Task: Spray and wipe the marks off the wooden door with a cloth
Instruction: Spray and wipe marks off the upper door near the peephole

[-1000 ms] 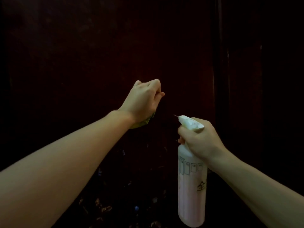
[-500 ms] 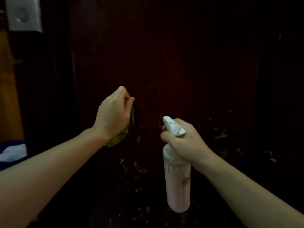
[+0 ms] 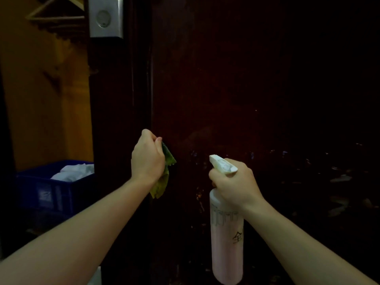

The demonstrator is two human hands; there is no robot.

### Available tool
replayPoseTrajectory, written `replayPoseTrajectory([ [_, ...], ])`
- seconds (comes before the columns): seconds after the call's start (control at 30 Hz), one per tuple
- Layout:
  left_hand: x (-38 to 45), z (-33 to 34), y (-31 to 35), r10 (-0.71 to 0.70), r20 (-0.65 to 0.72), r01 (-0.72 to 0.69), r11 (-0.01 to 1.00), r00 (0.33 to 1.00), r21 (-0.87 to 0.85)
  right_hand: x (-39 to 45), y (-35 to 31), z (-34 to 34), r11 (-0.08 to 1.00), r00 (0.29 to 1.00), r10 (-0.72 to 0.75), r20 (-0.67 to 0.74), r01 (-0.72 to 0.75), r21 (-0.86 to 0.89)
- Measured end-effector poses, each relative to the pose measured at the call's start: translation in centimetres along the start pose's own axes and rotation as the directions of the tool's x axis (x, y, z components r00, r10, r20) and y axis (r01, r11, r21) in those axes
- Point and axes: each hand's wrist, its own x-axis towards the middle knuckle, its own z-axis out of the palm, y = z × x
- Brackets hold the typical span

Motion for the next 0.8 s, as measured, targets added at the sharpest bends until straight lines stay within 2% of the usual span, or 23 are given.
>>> replayPoseTrajectory([
  [0.1, 0.2, -0.1, -0.6, -0.046, 0.015, 0.046, 0.999, 0.999, -0.002, 0.4, -0.1, 0.4, 1.000, 0.998, 0.014, 0.067, -0.016, 0.022],
  [0.23, 0.3, -0.1, -0.9, 0.026, -0.009, -0.025, 0.998, 1.000, 0.057, 0.9, -0.7, 1.0, 0.993, 0.986, 0.063, 0.157, -0.077, 0.086],
  [0.43, 0.3, 0.1, -1.2, 0.106, -0.043, -0.100, 0.986, 0.993, 0.134, 0.9, -1.2, 1.8, 0.999, 0.998, 0.019, 0.057, -0.021, 0.043],
  [0.53, 0.1, 0.2, -1.3, 0.155, -0.079, -0.144, 0.981, 0.985, 0.134, 0.9, -1.2, 1.5, 0.997, 0.996, 0.043, 0.076, -0.049, 0.066],
  [0.7, 0.0, 1.1, -0.8, 0.360, -0.093, -0.343, 0.926, 0.928, 0.155, 0.3, -1.2, 1.5, 0.990, 0.979, 0.105, 0.176, -0.119, 0.071],
  [0.8, 0.4, 1.9, -0.5, 0.478, -0.099, -0.457, 0.872, 0.873, 0.176, 0.2, -1.1, 1.6, 0.995, 0.990, 0.087, 0.107, -0.092, 0.038],
])
